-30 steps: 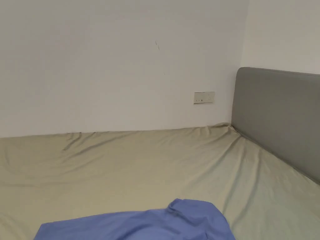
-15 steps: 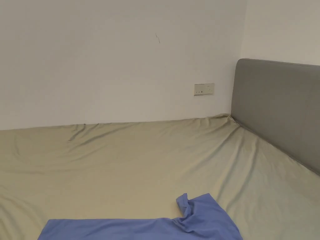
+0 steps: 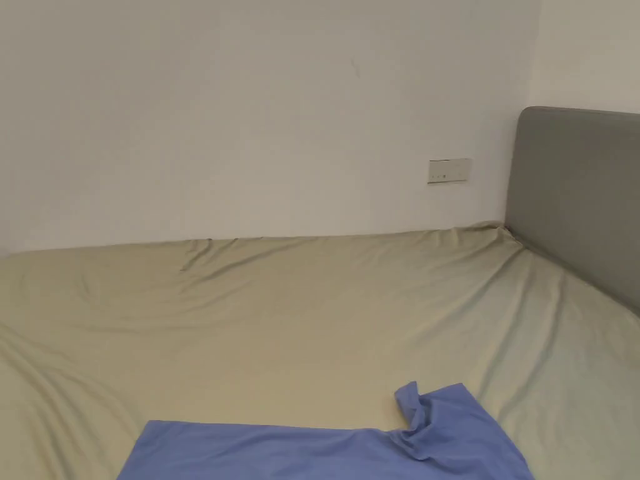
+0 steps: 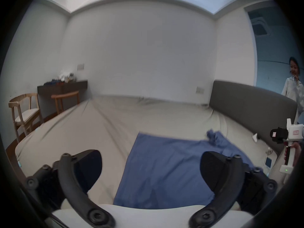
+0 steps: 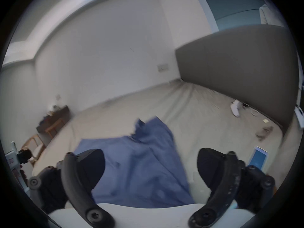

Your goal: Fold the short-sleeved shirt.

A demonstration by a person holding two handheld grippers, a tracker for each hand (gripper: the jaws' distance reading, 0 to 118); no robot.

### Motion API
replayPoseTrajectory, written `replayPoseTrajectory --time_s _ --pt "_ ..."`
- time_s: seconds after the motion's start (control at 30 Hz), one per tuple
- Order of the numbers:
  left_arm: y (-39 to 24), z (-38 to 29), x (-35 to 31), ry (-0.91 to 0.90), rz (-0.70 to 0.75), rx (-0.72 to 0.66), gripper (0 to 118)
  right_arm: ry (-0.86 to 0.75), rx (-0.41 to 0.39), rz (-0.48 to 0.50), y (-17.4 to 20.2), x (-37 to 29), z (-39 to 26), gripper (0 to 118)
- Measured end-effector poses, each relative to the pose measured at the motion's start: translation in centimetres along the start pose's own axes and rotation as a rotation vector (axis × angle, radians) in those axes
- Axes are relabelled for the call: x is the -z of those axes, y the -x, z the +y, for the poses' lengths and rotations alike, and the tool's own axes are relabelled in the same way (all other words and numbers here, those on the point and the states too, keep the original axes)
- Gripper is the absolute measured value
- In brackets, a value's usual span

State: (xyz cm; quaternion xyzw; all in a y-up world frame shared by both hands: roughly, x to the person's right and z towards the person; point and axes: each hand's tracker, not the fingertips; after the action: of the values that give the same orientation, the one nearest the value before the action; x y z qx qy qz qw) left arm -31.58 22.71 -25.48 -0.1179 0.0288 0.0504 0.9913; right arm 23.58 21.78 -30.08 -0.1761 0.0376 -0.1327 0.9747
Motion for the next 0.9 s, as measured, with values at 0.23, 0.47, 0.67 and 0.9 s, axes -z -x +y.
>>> replayPoseTrajectory --time_s 0.23,0.47,0.67,0.9 --pt "-5.4 3.5 6.6 -0.016 -0.021 0.078 0 -0.111 -0.083 0.110 5.2 3.2 2.1 1" --pt "1.0 4.8 27.9 0.445 -0.073 0.005 0 -0.041 -0.215 0.121 7.8 6.5 2.5 1" --pt "4.1 0.2 41.0 0.587 0.008 0.083 111 0.071 -0.206 0.096 6.8 10.2 0.6 1" --pt "5.3 -4.7 46.8 0.677 0.035 0.102 112 0.170 -0.189 0.078 5.1 13.4 -1.2 1"
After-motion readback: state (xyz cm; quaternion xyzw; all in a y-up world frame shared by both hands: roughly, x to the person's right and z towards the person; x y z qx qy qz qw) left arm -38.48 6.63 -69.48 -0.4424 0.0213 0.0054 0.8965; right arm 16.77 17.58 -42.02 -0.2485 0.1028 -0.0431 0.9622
